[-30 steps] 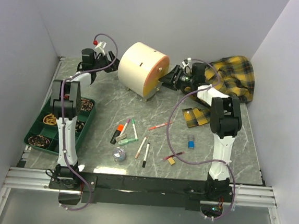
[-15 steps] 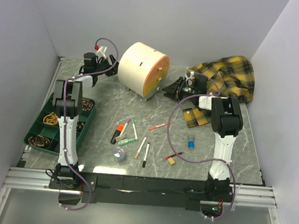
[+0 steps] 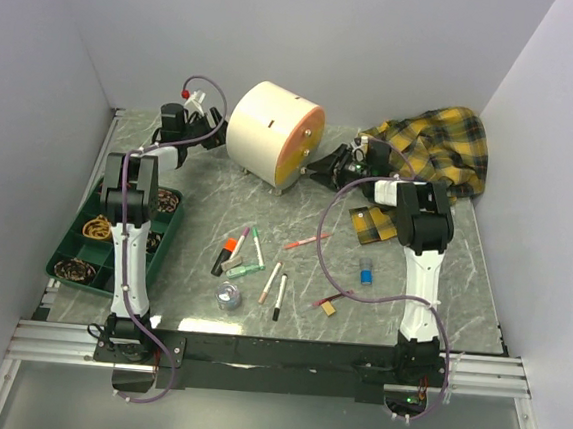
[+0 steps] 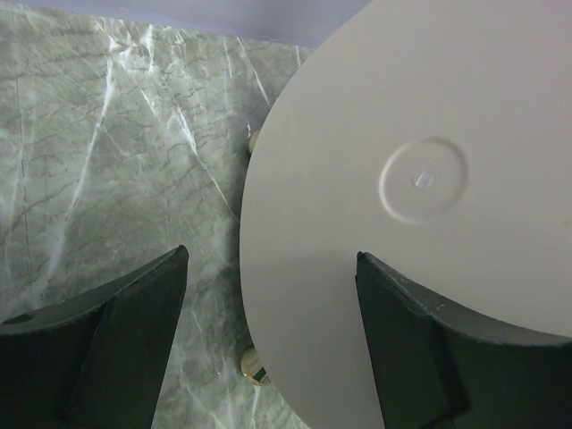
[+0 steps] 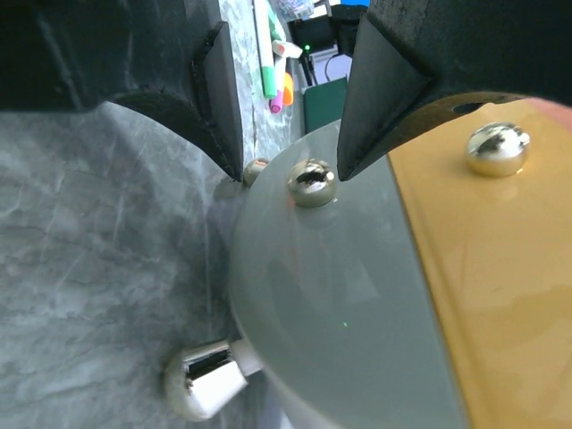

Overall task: Sort the stationery into containers
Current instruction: Open the drawer in the storage box.

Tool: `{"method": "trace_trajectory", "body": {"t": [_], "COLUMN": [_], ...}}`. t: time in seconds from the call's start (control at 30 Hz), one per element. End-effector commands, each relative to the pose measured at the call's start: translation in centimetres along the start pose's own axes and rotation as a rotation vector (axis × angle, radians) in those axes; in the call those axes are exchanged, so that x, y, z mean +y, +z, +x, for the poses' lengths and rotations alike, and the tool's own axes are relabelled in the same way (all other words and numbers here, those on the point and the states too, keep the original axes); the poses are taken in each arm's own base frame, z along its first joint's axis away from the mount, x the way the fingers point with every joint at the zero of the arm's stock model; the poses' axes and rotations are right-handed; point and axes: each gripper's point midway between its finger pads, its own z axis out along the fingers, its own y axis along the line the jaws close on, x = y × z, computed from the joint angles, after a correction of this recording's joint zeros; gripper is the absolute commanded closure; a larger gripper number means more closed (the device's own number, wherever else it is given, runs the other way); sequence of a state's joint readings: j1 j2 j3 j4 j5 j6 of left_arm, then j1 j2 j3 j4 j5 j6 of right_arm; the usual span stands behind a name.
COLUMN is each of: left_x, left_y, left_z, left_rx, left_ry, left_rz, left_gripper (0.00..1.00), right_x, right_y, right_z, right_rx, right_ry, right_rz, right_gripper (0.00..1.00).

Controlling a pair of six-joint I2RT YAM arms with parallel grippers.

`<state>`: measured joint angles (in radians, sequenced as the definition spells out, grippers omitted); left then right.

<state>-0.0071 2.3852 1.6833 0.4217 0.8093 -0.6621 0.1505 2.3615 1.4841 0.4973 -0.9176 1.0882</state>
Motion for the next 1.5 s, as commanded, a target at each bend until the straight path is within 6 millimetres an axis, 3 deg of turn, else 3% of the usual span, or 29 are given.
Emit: {"method": "trace_trajectory", "body": {"t": [0.0, 0.5, 1.23, 1.47], "left_x": [-4.3, -3.9, -3.9, -4.1], "left_y": [-0.8, -0.9, -1.0, -1.2], "left_z": [-2.4, -2.6, -2.5, -2.5], "left_rx": [-0.028, -0.034, -0.034, -0.032], "left_ry": [0.090, 0.082, 0.087, 0.093], "left_rz": [0.069, 0.067, 0.066, 0.068], "left_gripper": [0.18, 0.14, 0.09, 0.08], "right_x": [1.4, 2.1, 1.5, 1.7], "right_y": [0.9, 2.1, 2.5, 2.8], "right_z": [-0.4, -0.1, 3.4, 2.6], "right_rx": [0.005, 0.041, 0.132, 0.111], "right_ry": [-0.035, -0.060, 0.005, -0.013], "right_rz": [-0.029, -0.041, -0.060, -0.070], "right_gripper": [0.48, 0.54, 0.57, 0.58]}}
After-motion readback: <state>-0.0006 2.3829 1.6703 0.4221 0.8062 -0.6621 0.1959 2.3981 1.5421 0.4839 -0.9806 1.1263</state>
